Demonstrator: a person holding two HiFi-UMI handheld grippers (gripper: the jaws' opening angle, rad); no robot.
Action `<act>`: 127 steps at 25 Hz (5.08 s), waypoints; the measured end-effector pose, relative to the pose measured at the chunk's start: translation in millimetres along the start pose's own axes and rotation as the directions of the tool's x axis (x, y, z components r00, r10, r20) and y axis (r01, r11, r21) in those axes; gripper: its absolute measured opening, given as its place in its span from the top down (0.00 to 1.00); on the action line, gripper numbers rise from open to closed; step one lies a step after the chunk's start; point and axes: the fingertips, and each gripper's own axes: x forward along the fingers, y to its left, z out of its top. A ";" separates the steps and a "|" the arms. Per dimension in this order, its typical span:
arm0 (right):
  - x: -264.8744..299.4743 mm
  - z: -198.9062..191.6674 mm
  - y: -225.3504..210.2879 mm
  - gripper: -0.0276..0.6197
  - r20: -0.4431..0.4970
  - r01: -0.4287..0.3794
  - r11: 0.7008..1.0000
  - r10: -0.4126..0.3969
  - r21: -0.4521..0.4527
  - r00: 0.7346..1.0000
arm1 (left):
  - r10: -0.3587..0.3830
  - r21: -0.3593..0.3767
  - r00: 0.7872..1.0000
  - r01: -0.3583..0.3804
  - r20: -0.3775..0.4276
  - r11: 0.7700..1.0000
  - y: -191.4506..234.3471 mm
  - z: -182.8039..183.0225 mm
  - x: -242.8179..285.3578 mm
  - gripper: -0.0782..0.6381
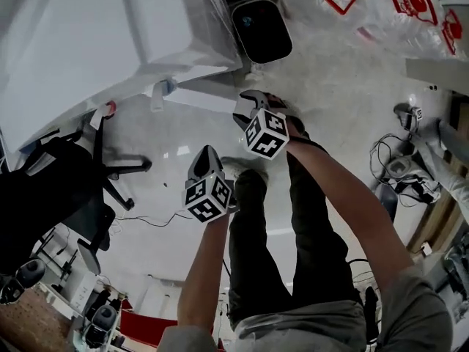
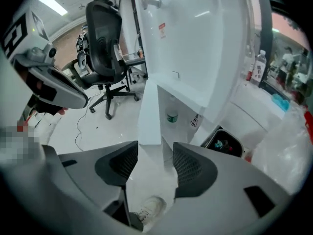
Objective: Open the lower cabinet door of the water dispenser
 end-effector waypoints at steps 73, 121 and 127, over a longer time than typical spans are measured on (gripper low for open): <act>122.0 101.6 234.9 0.69 -0.270 0.297 0.793 -0.174 0.532 0.947 | 0.109 -0.072 0.987 -0.101 0.117 0.992 269.1 -40.7 -103.2 0.88; 53.8 198.5 331.3 0.80 -0.137 0.279 0.661 -0.259 0.697 0.956 | -0.191 0.209 0.976 0.166 0.105 0.964 305.5 8.7 -230.7 0.88; 21.9 194.2 345.4 0.88 -0.058 0.238 0.696 -0.273 0.678 0.960 | -0.195 0.235 0.973 0.161 0.125 0.958 287.5 0.5 -248.7 0.88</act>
